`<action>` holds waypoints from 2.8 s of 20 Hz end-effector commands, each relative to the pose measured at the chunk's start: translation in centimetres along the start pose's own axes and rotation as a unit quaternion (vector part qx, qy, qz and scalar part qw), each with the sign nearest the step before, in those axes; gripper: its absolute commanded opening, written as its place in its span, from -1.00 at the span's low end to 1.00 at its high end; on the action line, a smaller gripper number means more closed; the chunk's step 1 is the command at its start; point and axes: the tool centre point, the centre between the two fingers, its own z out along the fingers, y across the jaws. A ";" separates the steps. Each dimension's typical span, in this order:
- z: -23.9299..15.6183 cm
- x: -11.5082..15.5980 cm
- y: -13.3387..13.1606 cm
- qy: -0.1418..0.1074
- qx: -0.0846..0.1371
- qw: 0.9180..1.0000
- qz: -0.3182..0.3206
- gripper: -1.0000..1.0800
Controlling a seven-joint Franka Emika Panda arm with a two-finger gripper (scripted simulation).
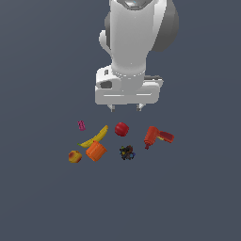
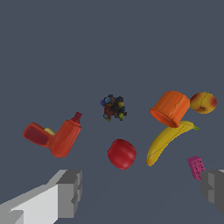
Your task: Pick up a designated object from a clutter of objects.
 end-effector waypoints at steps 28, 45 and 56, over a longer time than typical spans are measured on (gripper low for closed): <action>1.0 1.2 1.2 -0.004 0.013 1.000 -0.020 0.92; 6.7 5.0 8.7 0.002 0.001 0.986 -0.165 0.92; 11.4 6.6 14.4 0.005 -0.003 0.963 -0.270 0.92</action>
